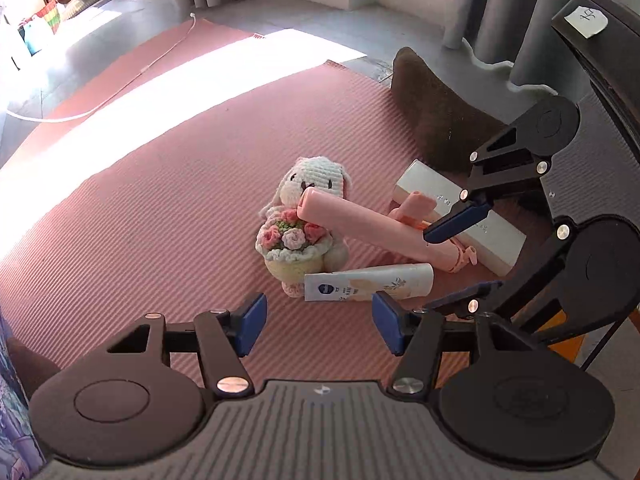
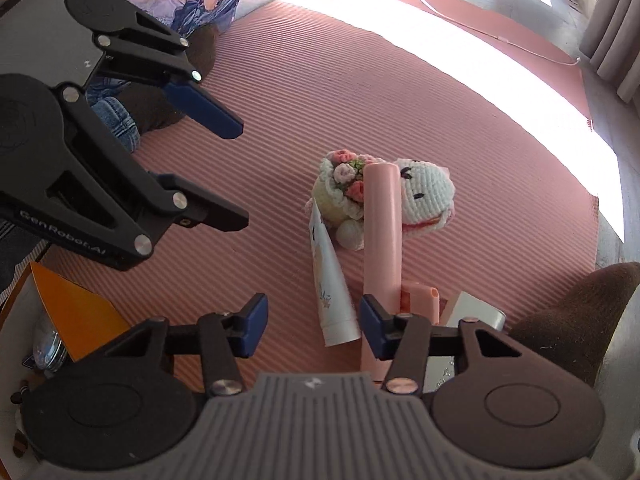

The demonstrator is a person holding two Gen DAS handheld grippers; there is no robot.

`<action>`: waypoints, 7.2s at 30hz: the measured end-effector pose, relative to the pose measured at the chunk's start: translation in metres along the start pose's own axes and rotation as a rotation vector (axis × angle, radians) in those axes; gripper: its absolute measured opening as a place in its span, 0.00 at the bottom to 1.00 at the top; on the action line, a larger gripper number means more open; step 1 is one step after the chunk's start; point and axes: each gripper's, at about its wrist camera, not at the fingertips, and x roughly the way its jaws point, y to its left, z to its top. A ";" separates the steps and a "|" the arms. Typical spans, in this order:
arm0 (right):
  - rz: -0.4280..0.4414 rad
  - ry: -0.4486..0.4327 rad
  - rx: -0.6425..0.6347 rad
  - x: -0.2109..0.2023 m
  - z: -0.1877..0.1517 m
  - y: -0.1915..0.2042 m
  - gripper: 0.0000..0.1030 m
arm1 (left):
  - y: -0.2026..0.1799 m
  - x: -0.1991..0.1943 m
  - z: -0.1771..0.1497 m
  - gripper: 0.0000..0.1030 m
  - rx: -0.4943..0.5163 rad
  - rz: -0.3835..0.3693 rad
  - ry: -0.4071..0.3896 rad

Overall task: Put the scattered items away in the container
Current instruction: 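Grasp the crocheted bunny with left tool while right tool grasps the lotion tube, then lift the bunny with left tool while right tool lifts the lotion tube toward the box, then lower the bunny into the box with left tool while right tool lowers the lotion tube, then open both tools and release the bunny and lotion tube inside the box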

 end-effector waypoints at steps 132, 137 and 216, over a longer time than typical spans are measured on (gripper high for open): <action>-0.062 0.060 0.527 -0.083 -0.198 0.127 0.24 | -0.207 -0.076 -0.187 0.57 -0.447 -0.094 0.031; -0.062 0.087 0.509 -0.079 -0.200 0.130 0.24 | -0.197 -0.099 -0.187 0.57 -0.447 -0.175 -0.008; 0.072 -0.083 0.074 -0.075 -0.123 0.203 0.28 | -0.131 -0.105 -0.232 0.28 -0.635 -0.143 -0.018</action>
